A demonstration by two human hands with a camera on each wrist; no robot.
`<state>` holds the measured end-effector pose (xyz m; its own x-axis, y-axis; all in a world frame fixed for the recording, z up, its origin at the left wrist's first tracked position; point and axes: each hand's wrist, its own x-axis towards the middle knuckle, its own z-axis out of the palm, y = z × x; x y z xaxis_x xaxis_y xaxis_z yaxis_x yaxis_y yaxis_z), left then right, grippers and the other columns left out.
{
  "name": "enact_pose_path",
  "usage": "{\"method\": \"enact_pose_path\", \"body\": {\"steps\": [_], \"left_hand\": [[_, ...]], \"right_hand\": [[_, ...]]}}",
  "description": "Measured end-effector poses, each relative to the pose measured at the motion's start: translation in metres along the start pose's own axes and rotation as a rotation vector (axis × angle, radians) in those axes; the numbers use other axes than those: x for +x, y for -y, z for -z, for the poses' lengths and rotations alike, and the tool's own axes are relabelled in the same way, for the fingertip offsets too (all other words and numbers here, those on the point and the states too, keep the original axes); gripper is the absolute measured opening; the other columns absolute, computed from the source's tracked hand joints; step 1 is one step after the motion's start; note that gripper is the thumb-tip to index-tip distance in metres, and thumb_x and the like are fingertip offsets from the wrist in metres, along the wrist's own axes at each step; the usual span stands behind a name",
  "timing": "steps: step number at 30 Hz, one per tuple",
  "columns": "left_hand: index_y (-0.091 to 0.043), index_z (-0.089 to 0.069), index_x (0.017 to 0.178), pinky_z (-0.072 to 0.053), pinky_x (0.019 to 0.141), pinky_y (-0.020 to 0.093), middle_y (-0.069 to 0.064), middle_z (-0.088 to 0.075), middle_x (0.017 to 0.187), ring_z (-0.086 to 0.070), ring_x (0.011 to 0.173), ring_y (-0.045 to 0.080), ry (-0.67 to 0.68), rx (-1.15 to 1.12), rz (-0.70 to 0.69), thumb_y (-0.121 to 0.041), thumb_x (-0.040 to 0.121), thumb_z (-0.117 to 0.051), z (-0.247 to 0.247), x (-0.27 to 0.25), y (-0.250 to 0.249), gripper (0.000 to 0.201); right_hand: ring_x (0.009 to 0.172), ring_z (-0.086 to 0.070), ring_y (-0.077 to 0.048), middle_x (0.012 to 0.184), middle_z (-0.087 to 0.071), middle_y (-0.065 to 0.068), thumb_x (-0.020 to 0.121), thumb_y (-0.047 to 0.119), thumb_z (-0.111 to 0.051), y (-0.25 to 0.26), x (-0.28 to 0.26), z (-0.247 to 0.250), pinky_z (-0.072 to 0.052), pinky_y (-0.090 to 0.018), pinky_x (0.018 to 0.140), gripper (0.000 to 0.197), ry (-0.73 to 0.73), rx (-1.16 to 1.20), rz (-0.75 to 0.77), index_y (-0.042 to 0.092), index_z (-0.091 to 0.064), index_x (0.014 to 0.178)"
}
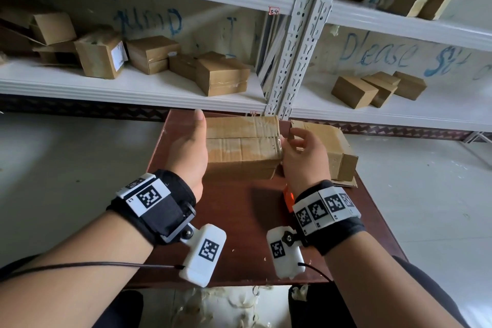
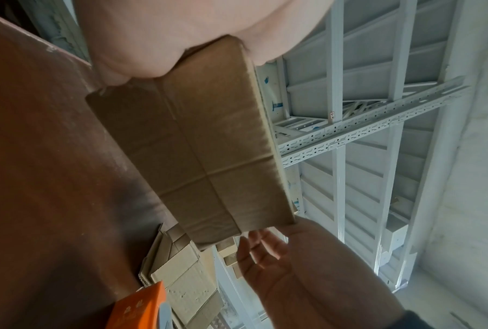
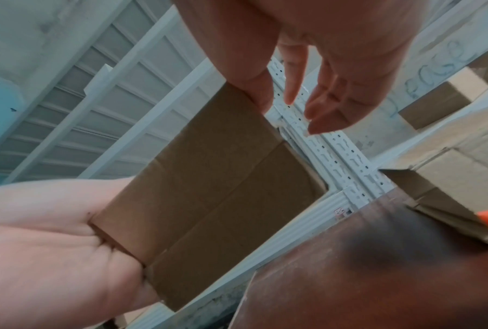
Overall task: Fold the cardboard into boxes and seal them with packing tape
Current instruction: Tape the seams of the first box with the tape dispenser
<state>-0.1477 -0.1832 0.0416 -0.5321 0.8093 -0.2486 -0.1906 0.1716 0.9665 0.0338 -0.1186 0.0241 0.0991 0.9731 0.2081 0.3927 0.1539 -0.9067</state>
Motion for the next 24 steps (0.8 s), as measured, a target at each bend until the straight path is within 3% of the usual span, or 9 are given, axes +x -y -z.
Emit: {"method": "enact_pose_path", "body": {"steps": [2, 4, 8, 11, 13, 15, 19, 22, 24], "left_hand": [[-0.047, -0.042, 0.072, -0.024, 0.061, 0.026, -0.025, -0.036, 0.075, -0.030, 0.067, -0.006, -0.001, -0.018, -0.059, -0.075, 0.095, -0.041, -0.005, -0.005, 0.000, 0.036], [-0.044, -0.037, 0.071, -0.024, 0.061, 0.020, -0.023, -0.035, 0.074, -0.032, 0.064, -0.006, -0.018, 0.010, -0.088, -0.069, 0.099, -0.038, -0.009, -0.013, 0.000, 0.038], [-0.036, -0.042, 0.079, -0.035, 0.066, 0.031, -0.003, -0.042, 0.076, -0.042, 0.068, 0.012, 0.013, 0.079, -0.046, -0.085, 0.088, -0.036, -0.012, -0.020, 0.008, 0.051], [-0.040, -0.043, 0.077, -0.030, 0.064, 0.032, -0.014, -0.037, 0.076, -0.035, 0.066, 0.006, 0.050, 0.015, -0.044, -0.084, 0.087, -0.041, -0.010, -0.026, 0.013, 0.045], [-0.045, -0.057, 0.082, -0.040, 0.085, 0.039, -0.024, -0.046, 0.084, -0.045, 0.084, 0.000, 0.111, -0.083, -0.035, -0.078, 0.088, -0.050, -0.007, -0.029, 0.008, 0.035], [-0.055, -0.069, 0.094, -0.037, 0.110, 0.049, -0.037, -0.062, 0.098, -0.053, 0.105, -0.005, 0.210, -0.157, -0.036, -0.067, 0.092, -0.056, -0.004, -0.031, -0.001, 0.018], [-0.048, -0.081, 0.088, -0.050, 0.106, 0.052, -0.014, -0.078, 0.109, -0.073, 0.109, 0.013, 0.394, -0.306, -0.038, -0.049, 0.094, -0.062, -0.003, -0.034, -0.017, 0.020], [-0.044, -0.075, 0.110, -0.047, 0.108, 0.047, -0.013, -0.072, 0.124, -0.061, 0.130, 0.016, 0.335, -0.278, -0.026, -0.061, 0.084, -0.067, -0.002, -0.026, -0.019, 0.032], [-0.049, -0.060, 0.133, -0.030, 0.120, 0.049, -0.020, -0.054, 0.148, -0.039, 0.148, 0.013, 0.240, -0.211, -0.029, -0.073, 0.084, -0.063, -0.002, -0.016, -0.014, 0.054]], "right_hand": [[0.084, -0.071, -0.022, 0.092, -0.072, 0.006, 0.095, 0.024, -0.071, -0.001, -0.003, 0.007, -0.061, -0.049, 0.081, 0.008, -0.029, -0.015, 0.035, 0.025, -0.073, 0.103], [0.078, -0.072, -0.020, 0.083, -0.075, 0.008, 0.095, 0.019, -0.070, -0.003, -0.006, 0.012, -0.062, -0.048, 0.078, 0.015, -0.023, -0.033, 0.034, 0.031, -0.073, 0.087], [0.082, -0.073, -0.010, 0.085, -0.076, 0.012, 0.098, 0.022, -0.070, -0.012, -0.017, 0.026, -0.062, -0.042, 0.085, 0.022, -0.028, 0.002, 0.018, 0.038, -0.073, 0.083], [0.083, -0.073, -0.013, 0.082, -0.078, 0.007, 0.100, 0.029, -0.067, -0.012, -0.027, 0.029, -0.062, -0.045, 0.086, 0.022, -0.029, 0.093, 0.024, 0.035, -0.075, 0.082], [0.079, -0.073, -0.021, 0.077, -0.077, 0.002, 0.101, 0.033, -0.065, -0.008, -0.026, 0.027, -0.061, -0.051, 0.082, 0.027, -0.030, 0.129, 0.007, 0.033, -0.076, 0.077], [0.074, -0.071, -0.030, 0.071, -0.074, 0.002, 0.100, 0.039, -0.066, -0.005, -0.020, 0.026, -0.061, -0.058, 0.080, 0.029, -0.022, 0.240, -0.038, 0.030, -0.078, 0.074], [0.059, -0.055, -0.022, 0.054, -0.057, 0.006, 0.105, 0.038, -0.059, -0.002, -0.009, 0.018, -0.052, -0.046, 0.063, 0.038, 0.067, 0.434, -0.230, 0.017, -0.072, 0.076], [0.076, -0.061, -0.027, 0.077, -0.071, -0.009, 0.098, 0.050, -0.054, -0.008, -0.005, 0.000, -0.049, -0.043, 0.069, 0.042, 0.155, 0.457, -0.257, 0.015, -0.077, 0.090], [0.100, -0.070, -0.026, 0.100, -0.078, -0.009, 0.090, 0.060, -0.048, -0.014, -0.005, -0.011, -0.055, -0.050, 0.095, 0.046, 0.210, 0.424, -0.284, 0.027, -0.079, 0.100]]}}
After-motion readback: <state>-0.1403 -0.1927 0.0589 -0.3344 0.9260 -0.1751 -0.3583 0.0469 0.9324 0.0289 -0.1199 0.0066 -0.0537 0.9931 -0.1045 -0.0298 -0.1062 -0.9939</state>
